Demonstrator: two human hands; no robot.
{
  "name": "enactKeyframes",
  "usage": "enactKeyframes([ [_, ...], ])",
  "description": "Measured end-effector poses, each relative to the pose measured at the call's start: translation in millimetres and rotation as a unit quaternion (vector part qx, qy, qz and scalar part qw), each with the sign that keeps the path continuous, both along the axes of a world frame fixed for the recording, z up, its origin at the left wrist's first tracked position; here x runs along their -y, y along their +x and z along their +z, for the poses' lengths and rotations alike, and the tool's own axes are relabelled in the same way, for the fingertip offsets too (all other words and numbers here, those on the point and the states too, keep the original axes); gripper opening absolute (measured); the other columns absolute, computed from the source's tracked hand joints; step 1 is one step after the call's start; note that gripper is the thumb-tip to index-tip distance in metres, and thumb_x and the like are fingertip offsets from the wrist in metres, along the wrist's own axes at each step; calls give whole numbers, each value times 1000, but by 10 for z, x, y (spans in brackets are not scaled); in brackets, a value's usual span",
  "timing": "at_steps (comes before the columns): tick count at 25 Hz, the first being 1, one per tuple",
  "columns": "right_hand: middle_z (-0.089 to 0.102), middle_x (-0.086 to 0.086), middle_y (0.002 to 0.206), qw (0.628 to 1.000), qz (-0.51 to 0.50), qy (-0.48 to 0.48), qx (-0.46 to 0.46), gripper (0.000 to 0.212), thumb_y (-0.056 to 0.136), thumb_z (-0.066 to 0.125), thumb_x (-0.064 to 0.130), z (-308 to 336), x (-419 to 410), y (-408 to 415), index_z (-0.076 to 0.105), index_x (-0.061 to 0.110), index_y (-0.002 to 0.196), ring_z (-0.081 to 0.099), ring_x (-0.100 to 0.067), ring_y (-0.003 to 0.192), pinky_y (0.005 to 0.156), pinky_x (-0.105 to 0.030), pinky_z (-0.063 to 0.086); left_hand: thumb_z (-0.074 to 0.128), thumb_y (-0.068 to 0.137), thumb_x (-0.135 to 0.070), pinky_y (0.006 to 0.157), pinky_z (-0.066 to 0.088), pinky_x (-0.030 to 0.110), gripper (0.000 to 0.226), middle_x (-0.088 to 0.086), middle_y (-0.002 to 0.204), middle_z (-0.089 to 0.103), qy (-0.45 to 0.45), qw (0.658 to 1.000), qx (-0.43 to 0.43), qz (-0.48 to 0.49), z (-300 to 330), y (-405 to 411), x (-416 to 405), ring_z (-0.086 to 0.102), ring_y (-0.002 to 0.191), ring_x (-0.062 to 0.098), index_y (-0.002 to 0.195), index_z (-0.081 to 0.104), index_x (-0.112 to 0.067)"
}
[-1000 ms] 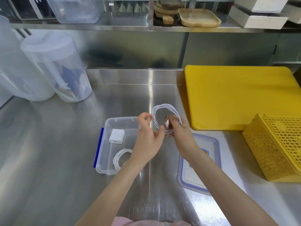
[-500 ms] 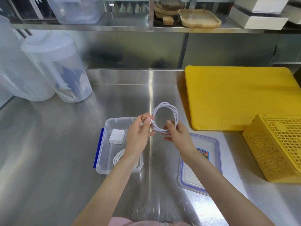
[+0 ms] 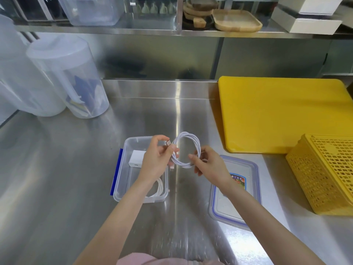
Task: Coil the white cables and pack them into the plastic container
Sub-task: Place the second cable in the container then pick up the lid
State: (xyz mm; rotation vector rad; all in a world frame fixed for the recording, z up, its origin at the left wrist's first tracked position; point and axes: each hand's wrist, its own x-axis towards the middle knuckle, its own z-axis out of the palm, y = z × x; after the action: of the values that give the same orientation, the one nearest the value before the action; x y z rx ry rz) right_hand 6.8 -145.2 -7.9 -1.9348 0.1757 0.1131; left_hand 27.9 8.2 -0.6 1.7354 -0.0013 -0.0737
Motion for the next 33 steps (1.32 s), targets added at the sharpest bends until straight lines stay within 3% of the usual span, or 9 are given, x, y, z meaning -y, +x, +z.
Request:
enactKeyframes([
  [3, 59, 3, 76, 999, -24, -18, 30, 22, 87, 59, 26, -32, -60, 31, 46, 22, 103, 60, 1, 51, 48, -9, 46, 53, 91, -24, 75, 51, 24, 10, -1, 83, 70, 46, 998, -34, 2, -56, -10, -130, 65, 79, 13, 100, 51, -21],
  [7, 61, 8, 75, 995, 22, -88, 32, 30, 87, 55, 31, -48, -257, 141, 51, 15, 113, 63, -10, 68, 71, -26, 51, 53, 90, -23, 69, 49, 18, 9, -1, 84, 64, 98, 993, -41, 44, -80, 14, -328, 60, 70, 6, 97, 55, -18],
  [11, 65, -4, 95, 988, 89, -129, 7, 41, 84, 58, 18, -75, -501, 257, 47, 13, 123, 61, -18, 84, 77, -24, 44, 54, 89, -25, 56, 39, 0, 15, -6, 85, 60, 222, 973, -29, 56, -186, 8, -566, 58, 66, 3, 100, 57, -15],
  [15, 54, -17, 122, 956, 176, -234, -7, 45, 81, 56, 12, -175, -693, 297, 45, 8, 124, 55, -34, 108, 95, -36, 44, 54, 88, -21, 62, 33, 17, 16, 3, 84, 63, 304, 950, -44, 62, -361, -35, -698, 54, 69, 15, 99, 57, -10],
  [20, 55, -16, 121, 907, 224, -357, -10, 36, 85, 53, 18, -279, -833, 231, 44, 6, 118, 57, -39, 105, 80, -39, 46, 50, 90, -18, 74, 45, 37, 23, 15, 104, 68, 438, 898, -44, -15, -557, -61, -796, 61, 88, 32, 110, 54, -6],
  [25, 60, -16, 116, 824, 271, -496, 31, 36, 83, 56, 6, -418, -954, 171, 42, 1, 115, 61, -38, 99, 64, -32, 34, 50, 91, -20, 79, 48, 39, 26, 14, 113, 66, 475, 876, -65, -49, -642, -114, -771, 62, 98, 32, 114, 52, -7],
  [29, 60, -11, 116, 812, 274, -515, 36, 39, 82, 60, 10, -455, -879, 179, 43, 4, 117, 62, -36, 97, 63, -32, 35, 51, 91, -19, 81, 46, 36, 27, 14, 116, 63, 472, 879, -52, -39, -641, -136, -703, 60, 101, 31, 114, 54, -5],
  [33, 59, -9, 117, 831, 269, -487, 19, 31, 86, 56, 17, -451, -736, 164, 47, 9, 115, 60, -36, 101, 66, -32, 35, 50, 91, -18, 84, 45, 36, 28, 13, 119, 60, 473, 877, -54, -68, -621, -128, -626, 58, 104, 31, 116, 53, -6],
])
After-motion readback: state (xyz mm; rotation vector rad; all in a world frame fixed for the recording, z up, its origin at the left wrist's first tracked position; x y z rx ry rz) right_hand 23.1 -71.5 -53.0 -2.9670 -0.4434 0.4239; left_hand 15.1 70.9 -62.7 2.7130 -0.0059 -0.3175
